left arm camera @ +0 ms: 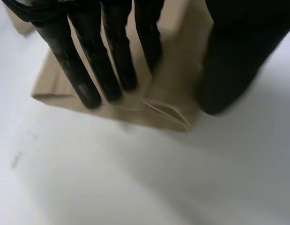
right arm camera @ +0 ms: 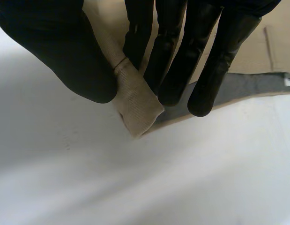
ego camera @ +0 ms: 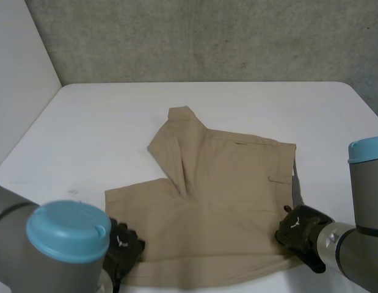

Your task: Fold the shorts.

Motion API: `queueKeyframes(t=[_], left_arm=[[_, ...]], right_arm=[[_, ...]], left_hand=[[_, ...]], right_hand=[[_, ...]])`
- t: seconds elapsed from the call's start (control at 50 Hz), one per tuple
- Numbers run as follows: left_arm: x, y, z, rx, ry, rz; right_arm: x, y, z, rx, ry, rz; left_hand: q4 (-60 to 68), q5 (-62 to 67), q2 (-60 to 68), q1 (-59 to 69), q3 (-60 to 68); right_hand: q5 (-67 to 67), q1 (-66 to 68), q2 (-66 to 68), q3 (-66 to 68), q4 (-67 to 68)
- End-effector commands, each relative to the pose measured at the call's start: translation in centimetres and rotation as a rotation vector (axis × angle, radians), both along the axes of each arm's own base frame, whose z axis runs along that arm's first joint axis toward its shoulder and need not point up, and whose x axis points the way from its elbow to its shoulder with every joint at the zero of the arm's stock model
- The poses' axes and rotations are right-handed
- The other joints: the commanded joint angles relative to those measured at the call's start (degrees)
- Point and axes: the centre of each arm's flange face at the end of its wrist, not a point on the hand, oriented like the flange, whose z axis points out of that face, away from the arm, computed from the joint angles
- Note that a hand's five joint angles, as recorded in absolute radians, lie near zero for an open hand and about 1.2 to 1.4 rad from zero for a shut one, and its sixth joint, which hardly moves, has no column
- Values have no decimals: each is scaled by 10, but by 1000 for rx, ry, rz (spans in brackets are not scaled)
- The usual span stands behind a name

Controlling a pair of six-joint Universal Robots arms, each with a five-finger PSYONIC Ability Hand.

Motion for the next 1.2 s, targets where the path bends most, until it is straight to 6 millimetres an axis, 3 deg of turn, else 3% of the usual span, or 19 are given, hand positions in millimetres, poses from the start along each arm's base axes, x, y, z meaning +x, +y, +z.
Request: queueKeyframes(t=[0.02, 0.08, 0.14, 0.38, 0.44, 0.54, 0.72, 0.8, 0.88, 0.9, 1.06, 1.2], left_arm=[[-18, -41, 48, -177, 149, 42], [-22, -73, 66, -244, 223, 76], [-31, -99, 70, -255, 279, 48], [-79, -191, 29, -291, 334, -20], [-89, -205, 17, -299, 322, -90], [-104, -216, 2, -295, 340, -200], [-115, -229, -17, -293, 353, -230], [-115, -232, -22, -285, 348, -225], [-111, -238, -23, -291, 343, -200], [-108, -240, -23, -295, 338, -182], [-85, -253, -25, -331, 253, -27], [-65, -240, -29, -295, 170, -3]], right_arm=[[5, -16, 4, -92, -49, -13], [5, -20, 4, -116, -60, -20], [6, -22, 3, -135, -70, -21], [9, -23, 1, -165, -85, -12], [10, -24, -1, -168, -86, -12], [10, -24, -2, -171, -87, -11], [10, -25, -4, -177, -88, -12], [10, -26, -2, -177, -105, -29], [9, -28, -2, -177, -117, -45], [9, -28, -2, -177, -118, -46], [9, -29, -1, -180, -119, -50], [10, -28, -1, -181, -120, -45]], left_hand=[[-303, -299, -304, -278, -304], [-282, -277, -282, -256, -283], [-228, -223, -228, -203, -229], [-229, -225, -230, -204, -230], [-229, -225, -230, -204, -230], [-229, -225, -230, -204, -230], [-219, -215, -220, -194, -220], [-115, -111, -116, -90, -116], [171, 175, 170, 196, 169], [298, 302, 297, 323, 296], [314, 318, 313, 339, 313], [314, 318, 313, 339, 313]], right_hand=[[134, 247, 125, 114, 117], [134, 247, 125, 114, 117], [134, 247, 125, 114, 117], [134, 247, 125, 114, 117], [134, 247, 125, 114, 117], [134, 247, 125, 114, 117], [134, 247, 125, 114, 117], [134, 247, 125, 114, 117], [134, 247, 125, 114, 117], [134, 247, 125, 114, 117], [134, 247, 125, 114, 117], [134, 247, 125, 114, 117]])
